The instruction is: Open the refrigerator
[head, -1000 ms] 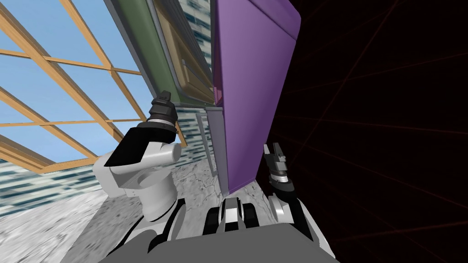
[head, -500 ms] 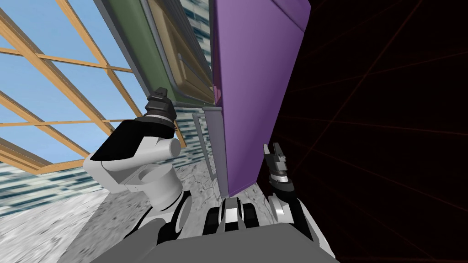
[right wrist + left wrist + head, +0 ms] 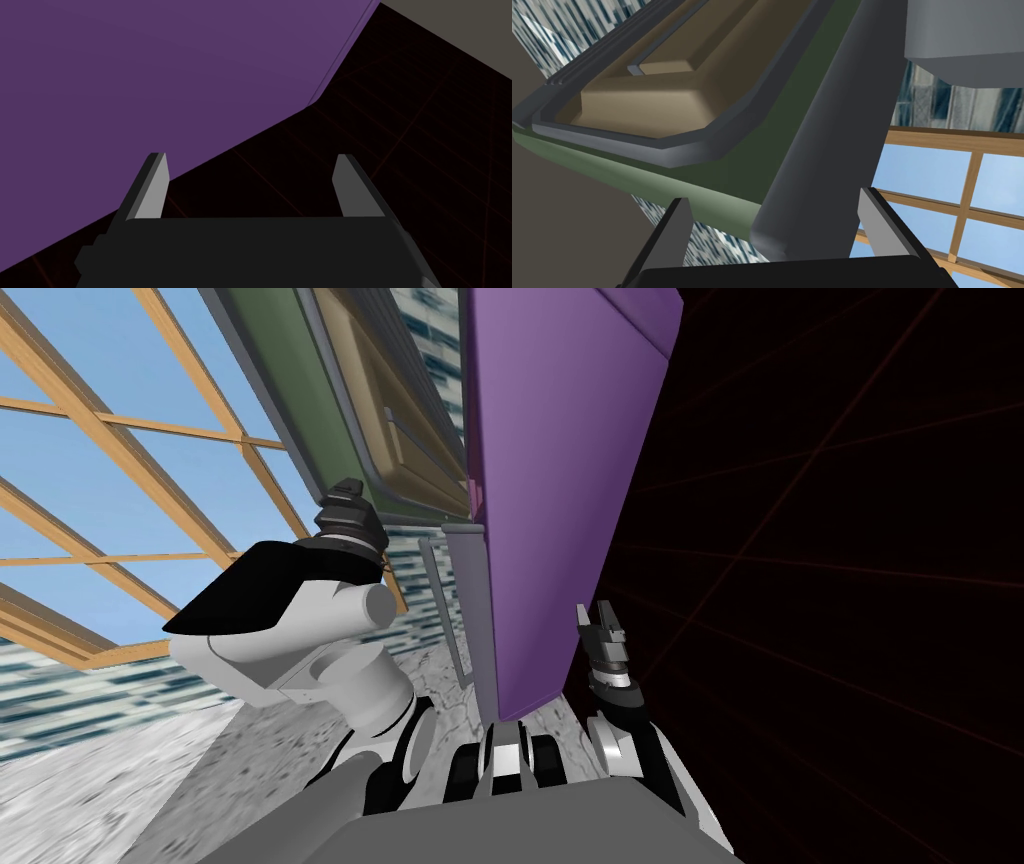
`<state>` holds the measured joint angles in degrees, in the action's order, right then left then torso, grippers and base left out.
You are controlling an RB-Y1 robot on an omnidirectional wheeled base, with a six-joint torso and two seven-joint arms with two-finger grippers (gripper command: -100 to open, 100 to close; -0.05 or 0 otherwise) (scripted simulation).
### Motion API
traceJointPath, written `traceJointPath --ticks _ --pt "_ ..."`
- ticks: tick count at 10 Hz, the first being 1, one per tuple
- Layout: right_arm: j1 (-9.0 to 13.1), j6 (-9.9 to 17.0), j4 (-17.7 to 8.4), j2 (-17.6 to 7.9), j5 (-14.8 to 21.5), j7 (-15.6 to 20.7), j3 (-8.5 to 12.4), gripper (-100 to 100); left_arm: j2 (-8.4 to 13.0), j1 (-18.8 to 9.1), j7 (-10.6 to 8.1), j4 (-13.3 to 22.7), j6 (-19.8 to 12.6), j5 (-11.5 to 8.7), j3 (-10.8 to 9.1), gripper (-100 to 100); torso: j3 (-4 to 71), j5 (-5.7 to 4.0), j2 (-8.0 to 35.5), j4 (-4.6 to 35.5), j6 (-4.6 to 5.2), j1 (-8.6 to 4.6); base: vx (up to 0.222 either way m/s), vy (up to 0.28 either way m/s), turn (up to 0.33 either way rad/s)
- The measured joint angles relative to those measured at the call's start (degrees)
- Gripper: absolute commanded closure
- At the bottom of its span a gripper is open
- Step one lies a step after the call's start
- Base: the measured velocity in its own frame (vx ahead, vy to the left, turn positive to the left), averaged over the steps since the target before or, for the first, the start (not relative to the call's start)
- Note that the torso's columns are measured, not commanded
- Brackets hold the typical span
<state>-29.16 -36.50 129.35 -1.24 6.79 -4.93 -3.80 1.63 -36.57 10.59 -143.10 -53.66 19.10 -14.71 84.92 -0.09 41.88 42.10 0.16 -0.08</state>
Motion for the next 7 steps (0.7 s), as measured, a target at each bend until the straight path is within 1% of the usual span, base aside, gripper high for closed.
traceJointPath --ticks 1,2,3,5,6,7 --pt "0.0 0.0 0.0 0.0 0.0 0.0 0.0 0 -0.1 0.0 0.0 -0.1 -0.1 0.0 -0.03 -100 0.0 0.01 0.0 0.0 -0.02 0.0 0.017 0.014 0.007" --pt "0.0 0.0 0.0 0.0 0.0 0.0 0.0 0 0.1 -1.0 0.21 -0.3 -1.0 0.1 -0.16 -100 0.0 0.01 0.0 0.1 -0.05 0.05 0.038 0.025 0.016" --pt "0.0 0.0 0.0 0.0 0.0 0.0 0.0 0 0.2 -1.9 0.47 -0.3 -2.3 0.4 -0.22 -100 0.2 -0.19 0.0 0.2 0.03 -0.01 0.049 0.032 0.003" --pt "0.0 0.0 0.0 0.0 0.0 0.0 0.0 0 0.6 -3.3 0.85 -0.4 -4.2 0.4 -0.69 -100 0.4 -0.51 -0.2 0.2 0.18 -0.48 0.033 0.036 0.008" --pt "0.0 0.0 0.0 0.0 0.0 0.0 0.0 0 0.6 -4.0 0.98 -0.2 -4.7 0.9 -0.59 -100 0.4 -0.63 -0.2 0.2 0.27 -0.75 0.0 0.026 0.031" --pt "0.0 0.0 0.0 0.0 0.0 0.0 0.0 0 0.6 -4.0 0.98 -0.3 -4.8 1.0 -0.7 100 0.2 -0.5 -0.1 0.1 0.21 -0.79 -0.02 -0.008 -0.017"
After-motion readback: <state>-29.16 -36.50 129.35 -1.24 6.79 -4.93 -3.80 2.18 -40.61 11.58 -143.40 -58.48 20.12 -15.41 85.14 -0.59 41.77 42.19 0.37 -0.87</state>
